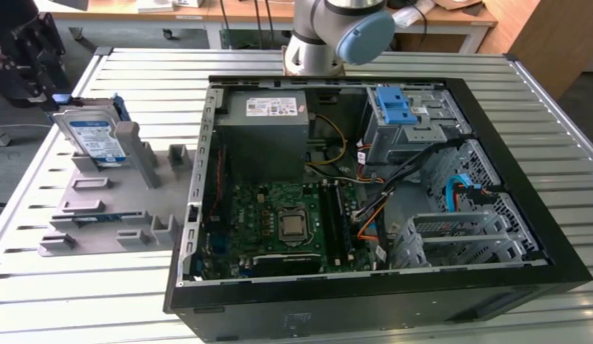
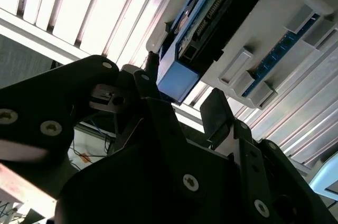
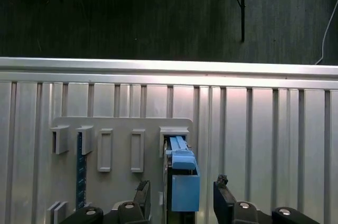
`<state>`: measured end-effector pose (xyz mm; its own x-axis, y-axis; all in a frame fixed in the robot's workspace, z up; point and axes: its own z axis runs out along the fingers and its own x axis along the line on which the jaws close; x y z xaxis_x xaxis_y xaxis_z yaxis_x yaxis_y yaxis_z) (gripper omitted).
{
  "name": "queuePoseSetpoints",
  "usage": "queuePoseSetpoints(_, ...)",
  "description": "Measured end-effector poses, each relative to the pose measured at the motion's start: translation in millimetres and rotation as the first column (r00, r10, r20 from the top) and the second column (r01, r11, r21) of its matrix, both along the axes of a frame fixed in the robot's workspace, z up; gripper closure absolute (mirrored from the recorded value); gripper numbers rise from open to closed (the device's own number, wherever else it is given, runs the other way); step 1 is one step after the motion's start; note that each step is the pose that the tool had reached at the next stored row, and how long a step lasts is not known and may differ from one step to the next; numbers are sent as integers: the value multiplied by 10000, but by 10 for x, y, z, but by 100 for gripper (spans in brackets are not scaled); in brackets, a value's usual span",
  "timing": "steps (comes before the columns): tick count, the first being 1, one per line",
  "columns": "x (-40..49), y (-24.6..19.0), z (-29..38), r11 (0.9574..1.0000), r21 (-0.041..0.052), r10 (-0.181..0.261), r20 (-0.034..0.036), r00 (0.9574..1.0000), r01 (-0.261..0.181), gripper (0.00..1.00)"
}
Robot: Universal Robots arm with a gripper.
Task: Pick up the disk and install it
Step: 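Pick up the disk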
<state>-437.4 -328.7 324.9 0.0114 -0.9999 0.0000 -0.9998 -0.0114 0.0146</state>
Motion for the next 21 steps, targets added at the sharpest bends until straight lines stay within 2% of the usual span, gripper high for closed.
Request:
queuePoseSetpoints(3,-15,1,-41,9999,-67,-143,-1,9999,143,41)
queuePoseSetpoints(11,-16,2,-161,9999,-69,-144,-1,9999,144,41)
queuePoseSetpoints(13,-16,3,-174,9999,-69,-145,-3,9999,145,43)
queuePoseSetpoints(14,-16,4,-176,9999,-69,-145,-4,9999,145,50)
queuePoseSetpoints(21,-15,21,-195,9999,-68,-143,-1,9999,143,50)
